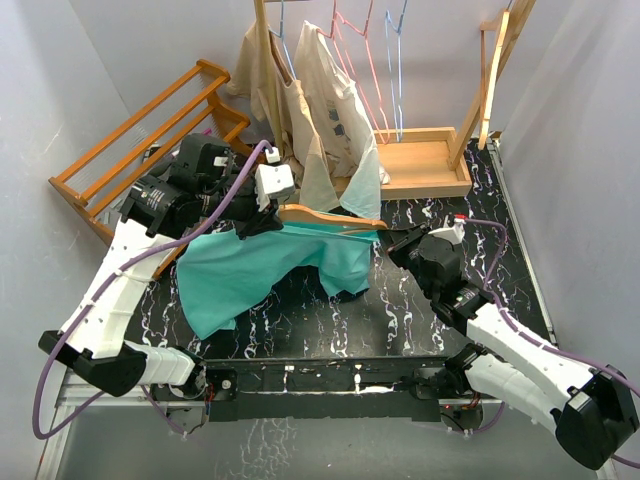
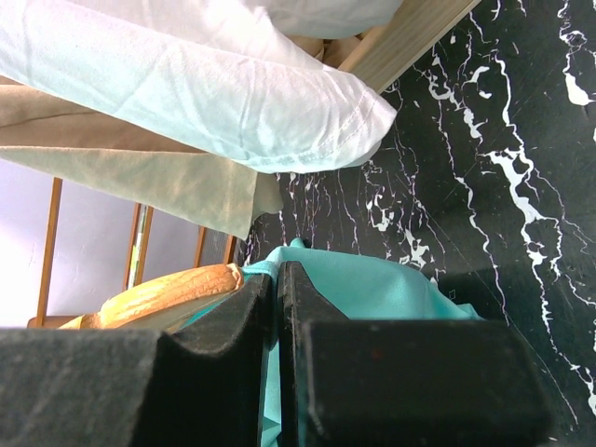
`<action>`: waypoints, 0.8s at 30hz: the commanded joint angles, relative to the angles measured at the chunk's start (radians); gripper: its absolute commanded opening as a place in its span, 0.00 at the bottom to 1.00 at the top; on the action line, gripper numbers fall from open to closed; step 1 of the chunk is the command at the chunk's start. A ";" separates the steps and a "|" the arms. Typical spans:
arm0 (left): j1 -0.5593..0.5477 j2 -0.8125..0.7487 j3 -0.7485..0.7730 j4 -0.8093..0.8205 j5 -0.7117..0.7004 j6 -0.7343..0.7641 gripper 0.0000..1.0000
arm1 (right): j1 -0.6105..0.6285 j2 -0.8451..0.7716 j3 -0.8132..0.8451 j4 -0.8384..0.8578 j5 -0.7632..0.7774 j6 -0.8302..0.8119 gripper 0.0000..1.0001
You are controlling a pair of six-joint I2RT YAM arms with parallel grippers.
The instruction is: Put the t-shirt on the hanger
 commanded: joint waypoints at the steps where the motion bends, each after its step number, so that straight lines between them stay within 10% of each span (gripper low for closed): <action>1: 0.014 -0.084 -0.003 -0.021 -0.062 0.042 0.00 | -0.055 -0.007 -0.020 -0.114 0.142 -0.061 0.08; 24: 0.014 -0.077 -0.057 -0.038 -0.106 0.125 0.00 | -0.077 0.013 0.104 -0.157 0.169 -0.208 0.08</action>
